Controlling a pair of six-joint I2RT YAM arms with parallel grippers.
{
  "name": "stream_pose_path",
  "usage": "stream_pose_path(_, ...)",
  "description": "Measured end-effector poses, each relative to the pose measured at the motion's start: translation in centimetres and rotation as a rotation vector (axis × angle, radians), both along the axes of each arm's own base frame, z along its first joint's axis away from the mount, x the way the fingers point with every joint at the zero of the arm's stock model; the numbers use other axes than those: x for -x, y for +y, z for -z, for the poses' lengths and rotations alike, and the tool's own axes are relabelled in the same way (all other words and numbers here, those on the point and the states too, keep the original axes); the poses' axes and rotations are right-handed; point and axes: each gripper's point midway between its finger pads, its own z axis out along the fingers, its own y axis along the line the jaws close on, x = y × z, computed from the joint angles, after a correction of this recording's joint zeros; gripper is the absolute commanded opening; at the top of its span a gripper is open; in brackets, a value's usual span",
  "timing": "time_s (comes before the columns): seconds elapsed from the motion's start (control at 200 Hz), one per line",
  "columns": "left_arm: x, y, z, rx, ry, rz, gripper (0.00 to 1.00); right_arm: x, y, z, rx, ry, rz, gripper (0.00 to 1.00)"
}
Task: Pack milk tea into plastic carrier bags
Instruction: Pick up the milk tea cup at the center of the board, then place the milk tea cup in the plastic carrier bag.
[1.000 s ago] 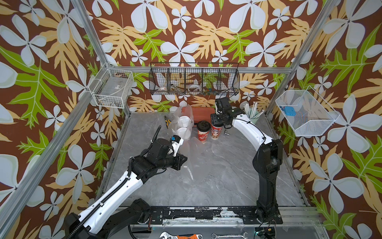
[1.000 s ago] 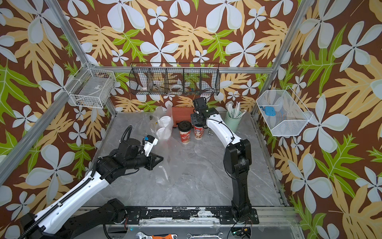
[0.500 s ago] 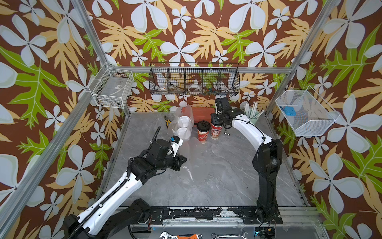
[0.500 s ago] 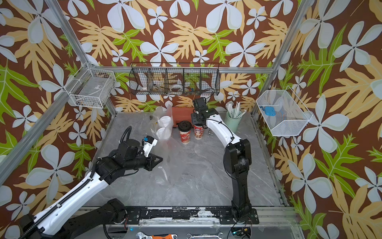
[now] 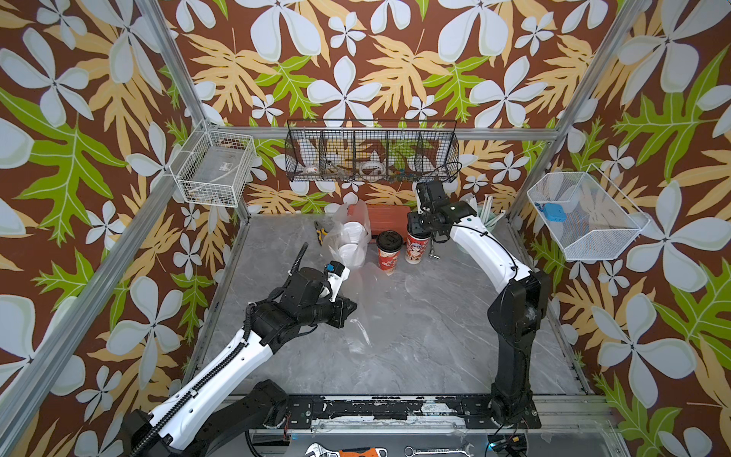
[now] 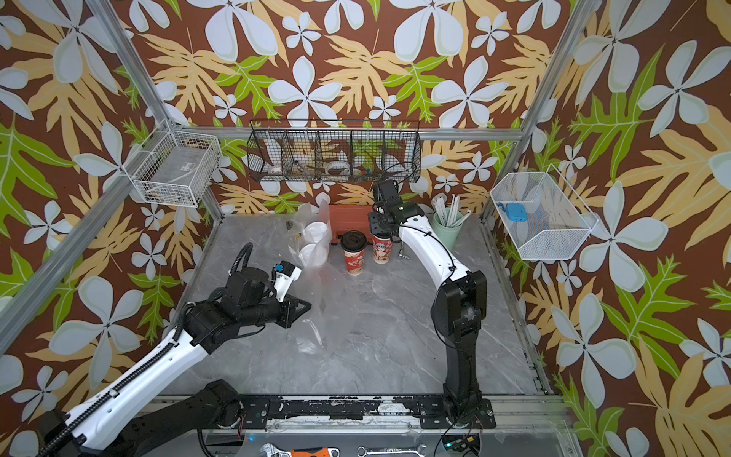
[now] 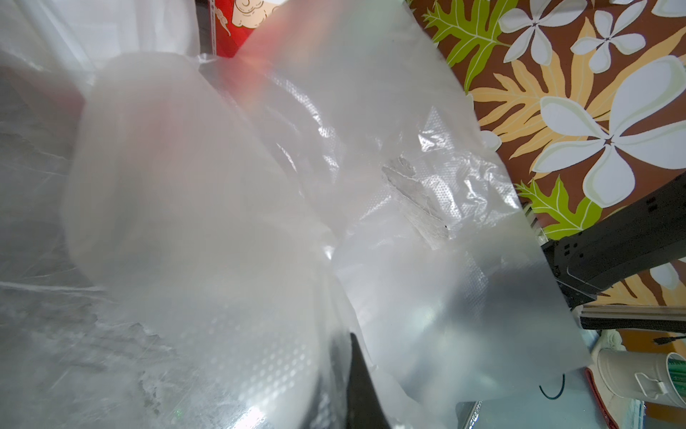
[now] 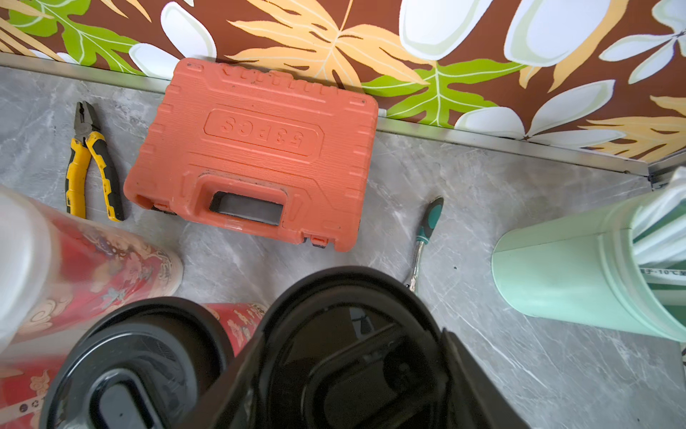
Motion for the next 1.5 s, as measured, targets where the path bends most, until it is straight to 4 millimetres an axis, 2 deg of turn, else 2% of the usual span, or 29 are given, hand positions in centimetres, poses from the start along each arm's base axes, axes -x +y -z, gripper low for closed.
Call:
stream_pose_path(0.14, -0.2, 0.2, 0.2, -0.002, 0.005, -0.022, 0.0, 1.3, -0.5, -2.0, -0.007, -0.013, -0.001, 0.54)
stream_pose_path(0.26, -0.3, 0.3, 0.1, -0.006, 0.001, -0.029, 0.0, 2.7, -1.0, -5.2, -0.03, -0.059, -0.002, 0.52)
stream_pose_path(0.41, -0.3, 0.6, 0.3, -0.013, -0.003, -0.043, 0.0, 5.5, -1.0, -9.3, -0.065, -0.113, -0.021, 0.52)
stream_pose_path(0.756, 0.2, 1.0, 1.3, -0.021, 0.007, -0.043, 0.0, 14.3, 2.6, -18.4, -0.204, -0.233, -0.159, 0.51)
stream_pose_path(0.921, 0.4, 1.2, 1.5, -0.025, 0.008, -0.046, 0.0, 18.1, 4.6, -21.1, -0.287, -0.26, -0.226, 0.5)
stream_pose_path(1.066, 0.4, 1.2, 1.5, -0.026, 0.006, -0.047, 0.0, 21.0, 7.1, -21.9, -0.352, -0.245, -0.294, 0.49)
stream_pose_path(1.221, 0.5, 1.3, 1.3, -0.021, 0.0, -0.048, 0.0, 23.8, 10.0, -21.8, -0.402, -0.207, -0.376, 0.49)
stream_pose_path(1.376, 0.6, 1.4, 1.6, -0.021, -0.001, -0.048, 0.0, 24.6, 11.7, -19.7, -0.404, -0.149, -0.392, 0.49)
stream_pose_path(1.501, 0.7, 1.4, 1.8, -0.024, 0.004, -0.048, 0.0, 24.5, 12.9, -17.5, -0.382, -0.104, -0.4, 0.48)
